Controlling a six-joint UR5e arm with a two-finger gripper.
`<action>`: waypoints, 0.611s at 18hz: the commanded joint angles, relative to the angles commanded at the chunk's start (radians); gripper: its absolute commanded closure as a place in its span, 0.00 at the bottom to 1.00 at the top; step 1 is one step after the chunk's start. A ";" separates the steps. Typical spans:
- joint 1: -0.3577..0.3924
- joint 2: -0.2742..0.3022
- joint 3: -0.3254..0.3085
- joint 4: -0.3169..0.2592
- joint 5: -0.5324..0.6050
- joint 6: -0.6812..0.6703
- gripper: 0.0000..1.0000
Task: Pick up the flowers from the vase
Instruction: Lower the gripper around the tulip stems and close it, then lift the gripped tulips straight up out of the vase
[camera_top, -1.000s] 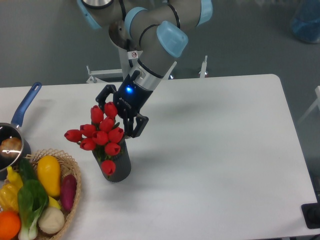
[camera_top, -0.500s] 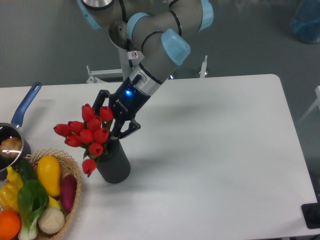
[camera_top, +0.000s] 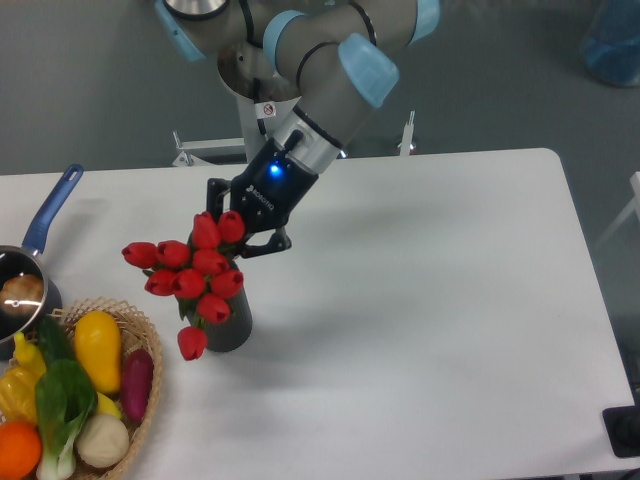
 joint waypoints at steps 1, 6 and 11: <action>0.008 0.002 0.008 0.000 -0.014 -0.011 1.00; 0.046 0.043 0.026 -0.003 -0.091 -0.057 1.00; 0.048 0.103 0.034 -0.005 -0.106 -0.106 1.00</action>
